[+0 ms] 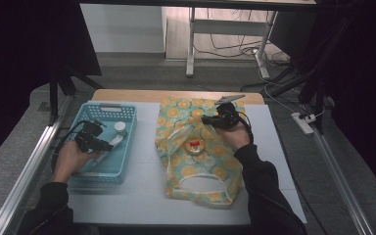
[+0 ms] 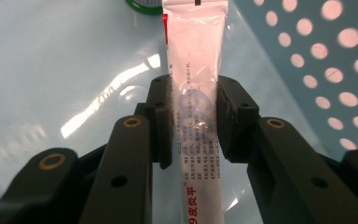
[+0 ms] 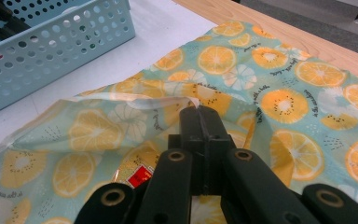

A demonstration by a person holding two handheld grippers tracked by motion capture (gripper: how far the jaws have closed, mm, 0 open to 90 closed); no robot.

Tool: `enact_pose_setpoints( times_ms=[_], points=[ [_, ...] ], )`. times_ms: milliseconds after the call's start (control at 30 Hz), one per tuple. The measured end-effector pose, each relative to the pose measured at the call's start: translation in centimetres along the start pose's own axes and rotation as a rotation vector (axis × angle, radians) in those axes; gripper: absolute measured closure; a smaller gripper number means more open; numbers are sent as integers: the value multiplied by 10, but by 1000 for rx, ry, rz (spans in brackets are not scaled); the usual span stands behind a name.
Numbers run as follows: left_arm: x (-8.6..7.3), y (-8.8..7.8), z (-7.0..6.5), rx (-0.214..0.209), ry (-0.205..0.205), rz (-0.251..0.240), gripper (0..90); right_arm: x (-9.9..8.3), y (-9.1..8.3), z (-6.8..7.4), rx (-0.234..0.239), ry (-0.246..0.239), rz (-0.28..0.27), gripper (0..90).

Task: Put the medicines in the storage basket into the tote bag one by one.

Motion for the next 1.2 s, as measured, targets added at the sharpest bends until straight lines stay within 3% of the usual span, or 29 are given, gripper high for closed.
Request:
enact_pose_setpoints(
  times_ms=[267, 433, 800, 1200],
  points=[
    [8, -18, -1, -28, -9, -55, 691, 1, -1, 1, 0, -1, -5, 900],
    [14, -30, -9, -58, 1, -90, 691, 2, -2, 0, -2, -2, -9, 900],
    [36, -37, -40, -130, 41, -136, 690, 3, 0, 2, 1, -4, -11, 900],
    [61, -25, -83, -225, 104, -154, 690, 5, -2, 2, 2, -2, -23, 900]
  ],
)
Point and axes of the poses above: each handheld gripper's, and its own axes: y roughly forward along the jaws, x roughly out of its top, z roughly to its left, the point moved 2 cm from there along y, roughly forward along the jaws, and after that the axes turned 15 degrees about -z, right-handed, at the moved point
